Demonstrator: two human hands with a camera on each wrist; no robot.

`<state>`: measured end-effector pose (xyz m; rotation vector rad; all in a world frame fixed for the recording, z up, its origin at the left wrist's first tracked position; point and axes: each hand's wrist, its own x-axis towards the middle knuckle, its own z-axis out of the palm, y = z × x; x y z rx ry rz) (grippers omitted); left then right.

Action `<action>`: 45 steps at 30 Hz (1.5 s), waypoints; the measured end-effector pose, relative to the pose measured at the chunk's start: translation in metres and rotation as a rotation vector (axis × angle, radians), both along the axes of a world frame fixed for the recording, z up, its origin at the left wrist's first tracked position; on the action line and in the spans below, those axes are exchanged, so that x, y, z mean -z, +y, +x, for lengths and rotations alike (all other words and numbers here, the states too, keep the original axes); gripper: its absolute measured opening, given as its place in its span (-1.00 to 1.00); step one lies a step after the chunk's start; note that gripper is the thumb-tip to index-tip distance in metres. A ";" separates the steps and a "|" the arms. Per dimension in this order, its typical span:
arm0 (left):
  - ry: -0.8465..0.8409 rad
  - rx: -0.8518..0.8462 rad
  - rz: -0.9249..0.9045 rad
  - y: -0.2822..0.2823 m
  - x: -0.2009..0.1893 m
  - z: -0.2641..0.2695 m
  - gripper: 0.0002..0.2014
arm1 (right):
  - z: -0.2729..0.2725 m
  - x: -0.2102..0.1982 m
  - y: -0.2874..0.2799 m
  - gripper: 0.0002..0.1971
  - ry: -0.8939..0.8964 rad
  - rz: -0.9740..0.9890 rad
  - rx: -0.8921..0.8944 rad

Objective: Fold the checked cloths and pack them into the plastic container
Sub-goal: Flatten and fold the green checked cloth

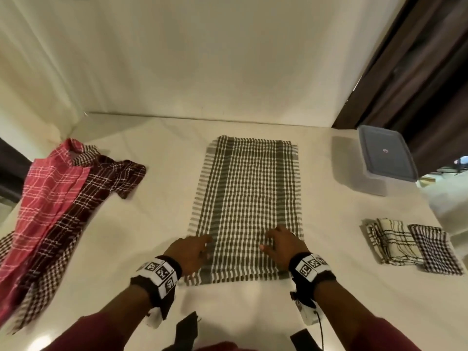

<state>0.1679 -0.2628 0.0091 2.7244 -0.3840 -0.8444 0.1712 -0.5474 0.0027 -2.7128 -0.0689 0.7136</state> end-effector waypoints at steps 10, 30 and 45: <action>-0.139 -0.099 -0.194 0.018 0.002 0.075 -0.46 | 0.087 -0.037 0.032 -0.51 -0.181 0.149 0.030; -0.178 -0.241 -0.212 -0.001 0.037 0.342 -0.33 | 0.279 0.027 0.102 0.64 0.163 -0.167 -0.423; -0.349 0.160 0.194 -0.005 0.002 0.313 0.08 | 0.282 0.027 0.113 0.69 0.030 -0.108 -0.518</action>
